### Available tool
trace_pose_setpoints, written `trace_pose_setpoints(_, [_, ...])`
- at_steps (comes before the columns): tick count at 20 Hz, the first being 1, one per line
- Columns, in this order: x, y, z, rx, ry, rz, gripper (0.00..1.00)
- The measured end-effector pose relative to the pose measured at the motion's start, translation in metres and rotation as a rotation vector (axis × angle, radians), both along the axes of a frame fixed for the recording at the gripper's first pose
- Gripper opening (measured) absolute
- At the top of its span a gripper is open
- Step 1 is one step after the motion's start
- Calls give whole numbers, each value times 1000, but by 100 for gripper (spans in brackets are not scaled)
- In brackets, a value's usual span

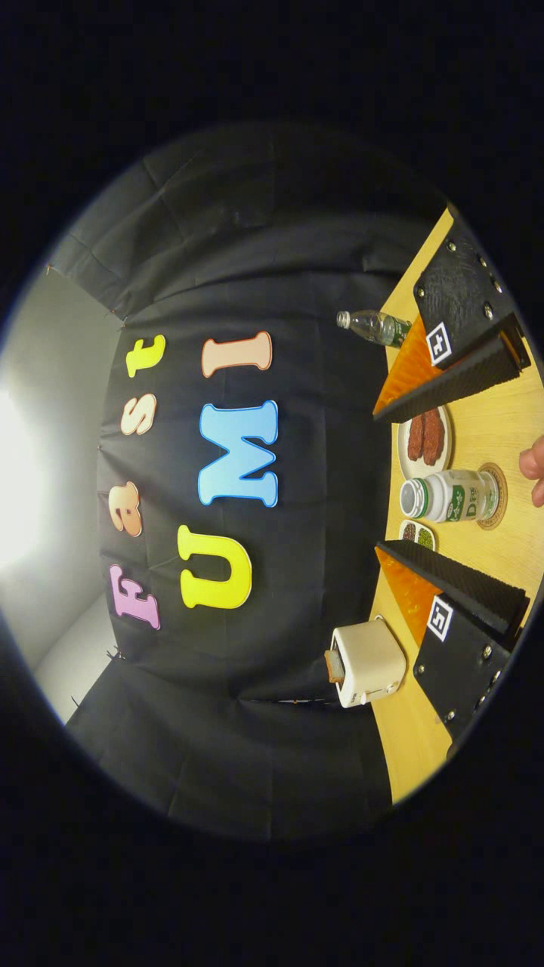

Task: Take the bottle from table, then pour the juice into the cup, finally place the bottle on the coaster

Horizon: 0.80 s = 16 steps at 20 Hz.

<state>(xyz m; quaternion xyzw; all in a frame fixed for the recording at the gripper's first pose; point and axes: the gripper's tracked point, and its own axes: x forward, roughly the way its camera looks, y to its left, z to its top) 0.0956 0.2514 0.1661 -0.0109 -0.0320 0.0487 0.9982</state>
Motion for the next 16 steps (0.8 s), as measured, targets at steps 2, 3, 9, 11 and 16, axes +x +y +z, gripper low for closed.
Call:
trace_pose_setpoints(2, [-8,-7,4,0,5,-6,95])
trace_pose_setpoints(3, [-12,-11,5,0,6,-5,95])
trace_pose_setpoints(9, [-35,-34,17,2,-11,-22,95])
trace_pose_setpoints(11, [-43,-42,16,-3,-22,-19,95])
trace_pose_setpoints(16, [-57,-65,5,-8,-20,-22,95])
